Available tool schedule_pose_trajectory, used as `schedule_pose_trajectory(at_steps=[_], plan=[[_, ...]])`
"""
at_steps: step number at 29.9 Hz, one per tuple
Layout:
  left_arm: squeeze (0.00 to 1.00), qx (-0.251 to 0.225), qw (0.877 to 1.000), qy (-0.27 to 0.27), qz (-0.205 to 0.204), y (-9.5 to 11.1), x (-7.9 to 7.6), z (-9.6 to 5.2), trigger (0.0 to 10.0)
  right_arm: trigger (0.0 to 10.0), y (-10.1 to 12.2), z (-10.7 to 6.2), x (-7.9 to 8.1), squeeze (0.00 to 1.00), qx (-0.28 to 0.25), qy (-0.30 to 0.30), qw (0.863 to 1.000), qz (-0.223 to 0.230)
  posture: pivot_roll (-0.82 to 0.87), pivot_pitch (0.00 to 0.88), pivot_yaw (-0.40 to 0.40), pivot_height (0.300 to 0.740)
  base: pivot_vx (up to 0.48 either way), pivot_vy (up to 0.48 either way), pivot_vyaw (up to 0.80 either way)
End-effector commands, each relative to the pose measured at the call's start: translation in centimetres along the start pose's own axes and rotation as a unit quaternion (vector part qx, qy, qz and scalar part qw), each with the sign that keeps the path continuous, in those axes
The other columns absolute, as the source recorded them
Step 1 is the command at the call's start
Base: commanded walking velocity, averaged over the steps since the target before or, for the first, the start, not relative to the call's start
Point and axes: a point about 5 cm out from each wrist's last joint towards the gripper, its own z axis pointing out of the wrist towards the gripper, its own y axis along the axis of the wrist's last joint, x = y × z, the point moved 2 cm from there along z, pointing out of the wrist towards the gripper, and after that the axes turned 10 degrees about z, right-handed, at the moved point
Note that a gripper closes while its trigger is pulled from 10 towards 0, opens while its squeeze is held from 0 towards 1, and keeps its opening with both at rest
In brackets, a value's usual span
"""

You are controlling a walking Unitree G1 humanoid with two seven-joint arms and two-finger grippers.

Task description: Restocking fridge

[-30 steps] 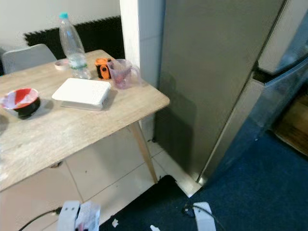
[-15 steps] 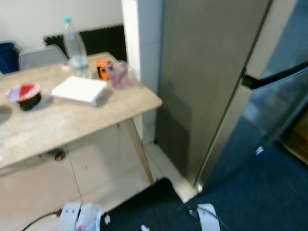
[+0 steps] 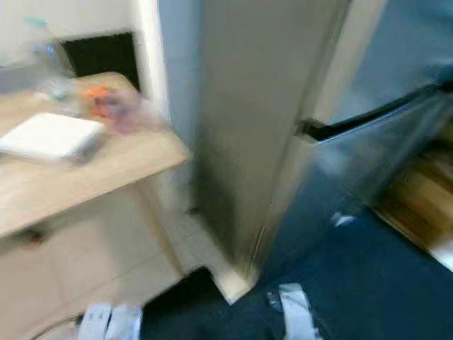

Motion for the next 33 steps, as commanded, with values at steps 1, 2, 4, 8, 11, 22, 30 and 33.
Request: schedule_pose_trajectory(at_steps=[1,2,4,8,11,22,30,33], plan=[[0.0,-0.013,1.0,-0.006,0.0,0.45,-0.38,0.09,10.0,10.0,-1.08,-0.17,-0.36,0.0,0.02,-0.005,1.0,-0.003,-0.04,0.03,-0.003,0.74,0.244,-0.386,0.0],[0.0,-0.013,1.0,-0.006,0.0,0.45,-0.38,0.09,10.0,10.0,-1.08,-0.17,-0.36,0.0,0.02,-0.005,1.0,-0.003,-0.04,0.03,-0.003,0.74,0.244,-0.386,0.0],[0.0,-0.013,1.0,-0.007,0.0,0.48,-0.46,0.11,10.0,10.0,-1.05,-0.17,-0.37,0.0,0.02,-0.004,1.0,-0.005,-0.05,0.03,-0.005,0.74,0.244,-0.384,0.0],[0.0,-0.013,1.0,-0.008,0.001,0.5,-0.59,0.13,10.0,10.0,-1.02,-0.17,-0.38,0.0,0.019,-0.004,1.0,-0.004,-0.05,0.03,-0.005,0.74,0.246,-0.382,0.0],[0.0,-0.015,1.0,-0.009,-0.005,0.56,-0.75,0.16,10.0,10.0,-0.99,-0.17,-0.38,0.0,0.019,-0.004,1.0,-0.003,-0.05,0.03,-0.005,0.74,0.081,-0.109,0.0],[0.0,-0.012,1.0,-0.014,0.007,0.62,-1.01,0.22,10.0,10.0,-0.92,-0.16,-0.36,0.0,0.018,-0.002,1.0,-0.006,-0.05,0.026,-0.006,0.74,0.0,0.0,0.0],[0.0,-0.01,1.0,-0.02,0.011,0.46,-1.22,0.22,10.0,10.0,-1.07,-0.17,-0.29,0.0,0.021,0.001,1.0,-0.007,-0.05,0.026,-0.005,0.74,0.0,-0.151,0.0],[0.0,-0.009,1.0,-0.02,0.012,0.41,-1.24,0.21,10.0,10.0,-1.14,-0.18,-0.26,0.0,0.022,0.002,1.0,-0.009,-0.05,0.026,-0.005,0.74,0.0,-0.462,0.0]])
